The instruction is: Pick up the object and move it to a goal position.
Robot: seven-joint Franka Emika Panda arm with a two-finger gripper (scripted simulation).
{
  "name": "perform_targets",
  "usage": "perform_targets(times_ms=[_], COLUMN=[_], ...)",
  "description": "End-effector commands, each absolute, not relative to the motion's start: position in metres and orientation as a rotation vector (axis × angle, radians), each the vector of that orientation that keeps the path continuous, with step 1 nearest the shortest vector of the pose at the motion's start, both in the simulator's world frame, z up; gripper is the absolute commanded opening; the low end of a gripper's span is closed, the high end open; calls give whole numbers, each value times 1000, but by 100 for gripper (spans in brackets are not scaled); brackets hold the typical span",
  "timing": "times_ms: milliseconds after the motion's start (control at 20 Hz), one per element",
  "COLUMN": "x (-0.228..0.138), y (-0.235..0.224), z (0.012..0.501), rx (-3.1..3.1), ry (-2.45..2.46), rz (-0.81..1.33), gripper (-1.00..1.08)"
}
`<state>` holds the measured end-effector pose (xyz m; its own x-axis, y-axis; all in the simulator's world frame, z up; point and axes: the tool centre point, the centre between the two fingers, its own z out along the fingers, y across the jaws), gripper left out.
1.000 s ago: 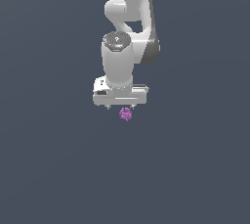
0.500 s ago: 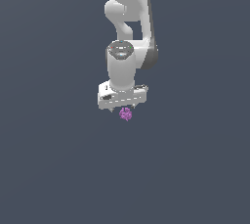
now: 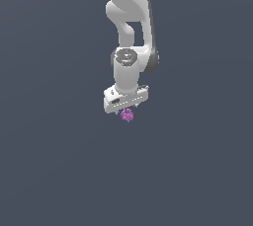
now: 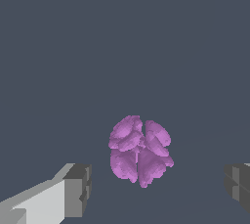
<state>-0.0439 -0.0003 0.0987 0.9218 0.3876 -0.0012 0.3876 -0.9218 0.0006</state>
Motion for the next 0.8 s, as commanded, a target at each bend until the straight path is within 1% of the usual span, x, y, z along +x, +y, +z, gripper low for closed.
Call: perform_targets(times_ms=[0, 450, 750], x=[-47, -50, -51], y=[1, 2, 3], z=[94, 88, 64], rx=[3070, 3065, 3064], ry=[667, 691, 695], rz=[0, -1, -1], gripper=[100, 100, 100])
